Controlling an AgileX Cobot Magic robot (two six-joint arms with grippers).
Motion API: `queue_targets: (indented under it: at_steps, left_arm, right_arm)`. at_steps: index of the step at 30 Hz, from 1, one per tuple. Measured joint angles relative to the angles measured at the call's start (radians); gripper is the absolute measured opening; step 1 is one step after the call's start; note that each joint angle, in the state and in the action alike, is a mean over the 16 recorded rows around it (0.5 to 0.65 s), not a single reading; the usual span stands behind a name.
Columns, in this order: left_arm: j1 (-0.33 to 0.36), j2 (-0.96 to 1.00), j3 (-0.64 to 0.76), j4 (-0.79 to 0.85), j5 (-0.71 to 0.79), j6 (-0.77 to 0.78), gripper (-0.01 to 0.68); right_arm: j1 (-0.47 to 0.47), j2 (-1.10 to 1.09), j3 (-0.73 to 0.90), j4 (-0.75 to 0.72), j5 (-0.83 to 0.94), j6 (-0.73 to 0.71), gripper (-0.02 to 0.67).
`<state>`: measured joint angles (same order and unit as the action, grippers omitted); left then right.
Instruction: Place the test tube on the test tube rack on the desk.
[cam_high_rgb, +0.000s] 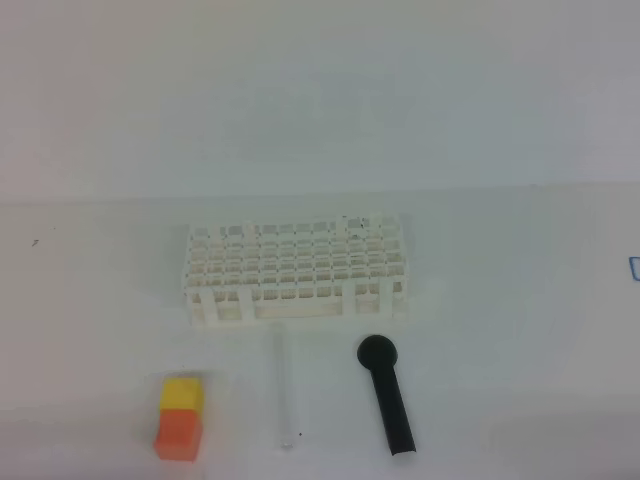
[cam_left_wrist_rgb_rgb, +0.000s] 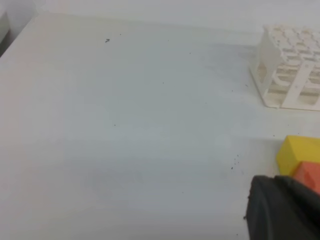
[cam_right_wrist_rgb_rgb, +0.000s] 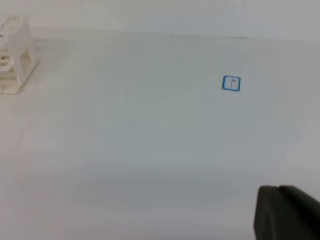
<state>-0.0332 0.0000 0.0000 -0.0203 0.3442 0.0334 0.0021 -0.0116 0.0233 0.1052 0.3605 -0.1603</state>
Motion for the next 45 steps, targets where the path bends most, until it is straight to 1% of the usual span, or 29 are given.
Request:
queue_targets:
  at_steps: [36,41,45]
  left_arm:
    - [0.000,0.000,0.000,-0.001,-0.005,0.000,-0.001]
    - [0.000,-0.003,0.000,-0.016,-0.050,-0.001,-0.001]
    - [0.000,-0.003,0.000,-0.044,-0.134,-0.002,-0.001]
  right_arm:
    - [0.000,0.000,0.000,0.000,0.000,0.000,-0.001]
    - [0.000,0.000,0.000,0.000,-0.006,0.000,-0.001]
    - [0.000,0.000,0.002,0.001,-0.043,0.000,-0.001]
